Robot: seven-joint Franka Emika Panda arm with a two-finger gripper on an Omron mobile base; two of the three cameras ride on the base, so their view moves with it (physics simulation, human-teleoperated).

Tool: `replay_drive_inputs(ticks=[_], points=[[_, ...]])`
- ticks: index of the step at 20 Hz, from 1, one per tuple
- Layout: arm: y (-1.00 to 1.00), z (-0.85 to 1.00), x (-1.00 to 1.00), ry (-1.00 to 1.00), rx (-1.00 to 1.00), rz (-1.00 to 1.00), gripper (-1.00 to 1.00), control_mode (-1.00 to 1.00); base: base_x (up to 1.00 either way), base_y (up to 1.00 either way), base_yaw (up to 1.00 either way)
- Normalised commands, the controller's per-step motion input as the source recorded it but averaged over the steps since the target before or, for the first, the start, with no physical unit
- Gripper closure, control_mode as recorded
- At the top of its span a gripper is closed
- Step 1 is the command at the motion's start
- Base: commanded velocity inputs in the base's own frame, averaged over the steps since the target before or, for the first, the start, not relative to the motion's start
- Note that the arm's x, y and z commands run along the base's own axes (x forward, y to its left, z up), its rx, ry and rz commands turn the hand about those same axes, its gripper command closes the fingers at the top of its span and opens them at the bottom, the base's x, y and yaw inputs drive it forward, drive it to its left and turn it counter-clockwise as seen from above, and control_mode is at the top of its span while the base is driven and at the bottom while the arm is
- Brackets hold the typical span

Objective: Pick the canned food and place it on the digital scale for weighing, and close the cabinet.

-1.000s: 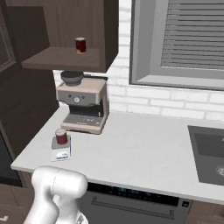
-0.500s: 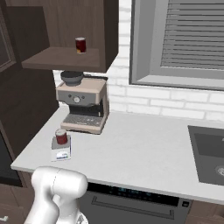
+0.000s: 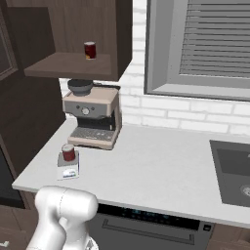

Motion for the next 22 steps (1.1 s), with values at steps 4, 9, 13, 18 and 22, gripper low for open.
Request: replay_drive_inputs(ticks=[4,9,13,18,22], points=[[-0.32,0.00,0.65,0.11,0.10,0.00,-1.00,-1.00,0.00,0.00,0.00],[-0.08,0.00,0.79,0.11,0.05,0.00,-1.00,-1.00,0.00,0.00,0.00],[0.00,0.00,0.57,0.05,0.02,-0.02,-1.00,-1.00,0.00,0.00,0.00],[0.41,-0.09,0.60,0.13,-0.07,-0.08,-1.00,-1.00,0.00,0.00,0.00],[0.38,-0.10,0.58,0.24,-0.07,-0.13,-1.00,-1.00,0.00,0.00,0.00]])
